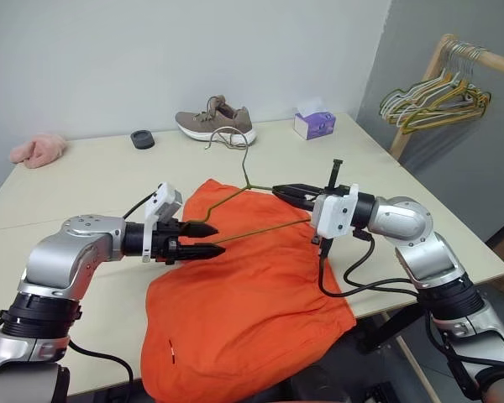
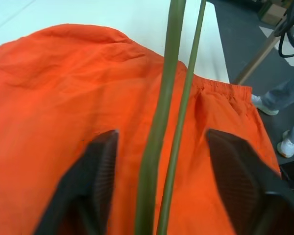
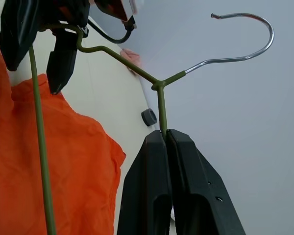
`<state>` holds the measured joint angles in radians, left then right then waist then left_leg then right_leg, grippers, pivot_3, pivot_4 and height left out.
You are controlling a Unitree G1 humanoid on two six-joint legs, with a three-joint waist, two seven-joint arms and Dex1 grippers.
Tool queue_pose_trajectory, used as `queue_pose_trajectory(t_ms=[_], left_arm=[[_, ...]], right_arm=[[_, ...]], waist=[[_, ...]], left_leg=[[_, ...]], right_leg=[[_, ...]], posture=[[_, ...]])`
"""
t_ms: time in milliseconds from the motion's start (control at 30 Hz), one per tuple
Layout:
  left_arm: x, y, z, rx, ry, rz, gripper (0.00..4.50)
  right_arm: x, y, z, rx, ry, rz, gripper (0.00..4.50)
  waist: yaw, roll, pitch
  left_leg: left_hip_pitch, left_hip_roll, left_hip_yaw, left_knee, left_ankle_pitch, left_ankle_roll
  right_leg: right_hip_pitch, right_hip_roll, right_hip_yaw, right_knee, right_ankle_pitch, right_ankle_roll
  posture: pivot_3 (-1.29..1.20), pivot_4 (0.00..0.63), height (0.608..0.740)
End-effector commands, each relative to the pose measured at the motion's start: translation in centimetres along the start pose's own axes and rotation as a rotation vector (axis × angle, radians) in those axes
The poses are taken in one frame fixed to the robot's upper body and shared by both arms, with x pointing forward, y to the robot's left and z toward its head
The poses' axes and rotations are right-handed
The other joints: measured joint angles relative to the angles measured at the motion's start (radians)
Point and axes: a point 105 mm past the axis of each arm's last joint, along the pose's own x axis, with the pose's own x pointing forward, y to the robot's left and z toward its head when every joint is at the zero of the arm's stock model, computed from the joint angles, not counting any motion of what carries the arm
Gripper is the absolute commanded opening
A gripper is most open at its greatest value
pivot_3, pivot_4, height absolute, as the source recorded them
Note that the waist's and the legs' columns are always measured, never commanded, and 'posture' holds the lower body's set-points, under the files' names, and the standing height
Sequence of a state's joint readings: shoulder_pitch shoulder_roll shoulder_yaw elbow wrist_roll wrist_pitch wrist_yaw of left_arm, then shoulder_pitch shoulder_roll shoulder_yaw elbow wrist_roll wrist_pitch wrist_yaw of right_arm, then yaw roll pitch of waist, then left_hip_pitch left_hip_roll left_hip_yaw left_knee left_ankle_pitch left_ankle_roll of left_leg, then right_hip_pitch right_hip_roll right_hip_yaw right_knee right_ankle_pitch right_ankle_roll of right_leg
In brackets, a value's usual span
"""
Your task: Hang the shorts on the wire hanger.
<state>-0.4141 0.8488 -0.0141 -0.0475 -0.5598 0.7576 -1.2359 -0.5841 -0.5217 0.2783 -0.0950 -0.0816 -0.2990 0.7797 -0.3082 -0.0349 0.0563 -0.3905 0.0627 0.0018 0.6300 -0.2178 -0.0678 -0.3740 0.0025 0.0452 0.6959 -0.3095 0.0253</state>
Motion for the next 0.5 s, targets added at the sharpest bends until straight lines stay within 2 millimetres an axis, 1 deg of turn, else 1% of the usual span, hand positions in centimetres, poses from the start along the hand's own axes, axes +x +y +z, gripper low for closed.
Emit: queue_pose_trajectory(t_ms=[33, 100, 200, 233, 267, 367, 433, 500], left_arm=[[-0.2, -0.7, 1.0, 0.042, -0.01, -0.026, 1.53], [-0.2, -1.1, 0.8, 0.034, -0.008, -0.048, 0.92], [-0.2, -1.2, 0.6, 0.034, -0.003, -0.047, 0.08], [-0.2, -1.2, 0.5, 0.039, 0.001, -0.039, 0.0], [-0.2, -1.1, 0.4, 0.042, 0.004, -0.033, 0.0], [-0.3, -0.9, 0.1, 0.079, 0.028, -0.002, 0.0], [-0.3, -0.8, 0.0, 0.096, 0.033, 0.014, 0.0], [-0.5, -0.8, -0.3, 0.144, 0.07, 0.025, 0.0]], right_arm=[[0.2, -0.9, 1.7, -0.03, -0.066, -0.026, 0.0], [0.2, -0.6, 1.7, -0.007, -0.065, -0.01, 0.0], [0.1, -0.1, 1.5, 0.029, -0.056, 0.026, 0.0], [0.0, 0.1, 1.5, 0.041, -0.054, 0.032, 0.54], [0.0, 0.2, 1.5, 0.056, -0.051, 0.038, 0.76], [-0.7, 0.4, 1.6, 0.121, -0.029, 0.048, 1.77], [-1.4, 0.3, 1.3, 0.175, 0.011, 0.058, 2.48], [-2.7, 0.3, 0.5, 0.275, 0.084, 0.089, 3.18]], waist=[[0.0, 0.0, 0.0], [0.0, 0.0, 0.0], [0.0, 0.0, 0.0], [0.0, 0.0, 0.0], [0.0, 0.0, 0.0], [0.0, 0.0, 0.0], [0.001, 0.0, 0.0], [0.001, 0.0, 0.0]], left_leg=[[0.0, 0.0, 0.0, 0.0, 0.0, 0.0], [0.0, 0.0, 0.0, 0.0, 0.0, 0.0], [0.0, 0.0, 0.0, 0.0, 0.0, 0.0], [0.0, 0.0, 0.0, 0.0, 0.0, 0.0], [0.0, 0.0, 0.0, 0.0, 0.0, 0.0], [0.0, 0.0, 0.0, 0.0, 0.0, 0.0], [0.0, 0.0, 0.0, 0.0, 0.0, 0.0], [0.0, 0.0, 0.0, 0.0, 0.0, 0.0]], right_leg=[[0.0, 0.0, 0.0, 0.0, 0.0, 0.0], [0.0, 0.0, 0.0, 0.0, 0.0, 0.0], [0.0, 0.0, 0.0, 0.0, 0.0, 0.0], [0.0, 0.0, 0.0, 0.0, 0.0, 0.0], [0.0, 0.0, 0.0, 0.0, 0.0, 0.0], [0.0, 0.0, 0.0, 0.001, 0.0, 0.0], [0.0, 0.0, 0.0, 0.001, 0.0, 0.0], [0.0, 0.0, 0.0, 0.001, 0.0, 0.0]], posture=[[-0.28, 0.0, 0.74], [-0.28, 0.0, 0.74], [-0.28, 0.0, 0.74], [-0.28, 0.0, 0.74], [-0.28, 0.0, 0.74], [-0.28, 0.0, 0.74], [-0.29, 0.0, 0.74], [-0.29, 0.0, 0.74]])
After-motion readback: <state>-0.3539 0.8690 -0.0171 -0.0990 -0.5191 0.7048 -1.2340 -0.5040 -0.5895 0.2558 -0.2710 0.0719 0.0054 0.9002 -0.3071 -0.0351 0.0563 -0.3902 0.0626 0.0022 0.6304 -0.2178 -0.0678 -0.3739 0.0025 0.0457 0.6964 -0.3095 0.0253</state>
